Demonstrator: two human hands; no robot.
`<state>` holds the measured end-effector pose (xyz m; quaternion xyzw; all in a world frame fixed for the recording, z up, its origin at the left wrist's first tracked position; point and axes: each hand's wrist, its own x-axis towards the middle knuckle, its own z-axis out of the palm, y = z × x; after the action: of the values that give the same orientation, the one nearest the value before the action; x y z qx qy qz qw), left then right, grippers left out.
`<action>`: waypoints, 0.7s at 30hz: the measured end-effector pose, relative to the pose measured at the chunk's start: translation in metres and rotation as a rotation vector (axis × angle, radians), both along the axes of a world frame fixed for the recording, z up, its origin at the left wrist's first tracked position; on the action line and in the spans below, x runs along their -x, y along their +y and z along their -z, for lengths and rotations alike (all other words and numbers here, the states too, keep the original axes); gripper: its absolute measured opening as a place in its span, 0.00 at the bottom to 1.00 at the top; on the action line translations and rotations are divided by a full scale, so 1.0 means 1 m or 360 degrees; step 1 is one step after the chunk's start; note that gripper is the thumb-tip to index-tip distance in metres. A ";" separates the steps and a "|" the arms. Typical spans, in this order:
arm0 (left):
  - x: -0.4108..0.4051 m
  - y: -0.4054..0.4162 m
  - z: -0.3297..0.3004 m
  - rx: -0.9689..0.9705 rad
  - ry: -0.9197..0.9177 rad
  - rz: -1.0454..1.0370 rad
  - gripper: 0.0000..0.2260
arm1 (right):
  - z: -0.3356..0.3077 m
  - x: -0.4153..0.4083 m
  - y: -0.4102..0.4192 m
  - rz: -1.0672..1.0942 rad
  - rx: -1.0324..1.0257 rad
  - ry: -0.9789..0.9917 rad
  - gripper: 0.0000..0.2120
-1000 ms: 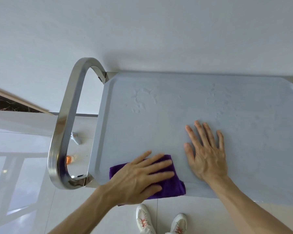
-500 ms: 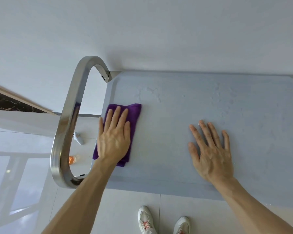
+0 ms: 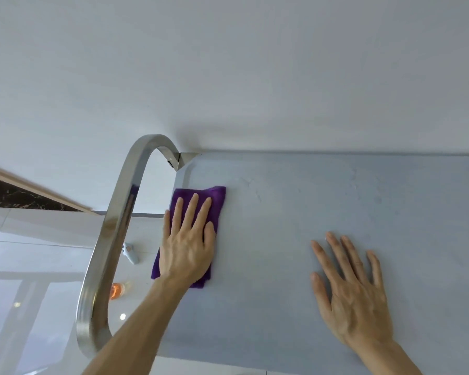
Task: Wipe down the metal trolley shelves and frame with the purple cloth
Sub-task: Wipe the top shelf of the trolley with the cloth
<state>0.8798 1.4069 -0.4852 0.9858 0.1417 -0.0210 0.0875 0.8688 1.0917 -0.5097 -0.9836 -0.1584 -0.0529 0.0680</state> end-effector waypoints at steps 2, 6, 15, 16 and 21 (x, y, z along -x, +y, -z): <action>-0.040 -0.011 0.001 0.0025 0.0000 -0.0187 0.25 | 0.001 0.001 0.000 0.0018 -0.0016 -0.0020 0.27; -0.083 -0.054 0.005 0.0020 -0.0037 -0.0056 0.24 | 0.003 -0.001 0.001 0.0014 -0.0039 -0.0077 0.26; -0.042 -0.069 0.008 0.0068 -0.0133 0.0962 0.22 | 0.000 0.000 0.000 0.0016 -0.0036 -0.0007 0.26; -0.048 -0.048 0.005 0.0050 -0.0152 0.0890 0.22 | 0.000 -0.001 0.000 0.0025 -0.0054 -0.0023 0.26; -0.086 0.015 0.004 0.0099 -0.0097 -0.0075 0.23 | 0.001 0.000 0.000 0.0010 -0.0087 -0.0029 0.26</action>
<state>0.9662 1.4220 -0.4890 0.9792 0.1614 0.0066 0.1229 0.8686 1.0920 -0.5105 -0.9814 -0.1544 -0.0662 0.0933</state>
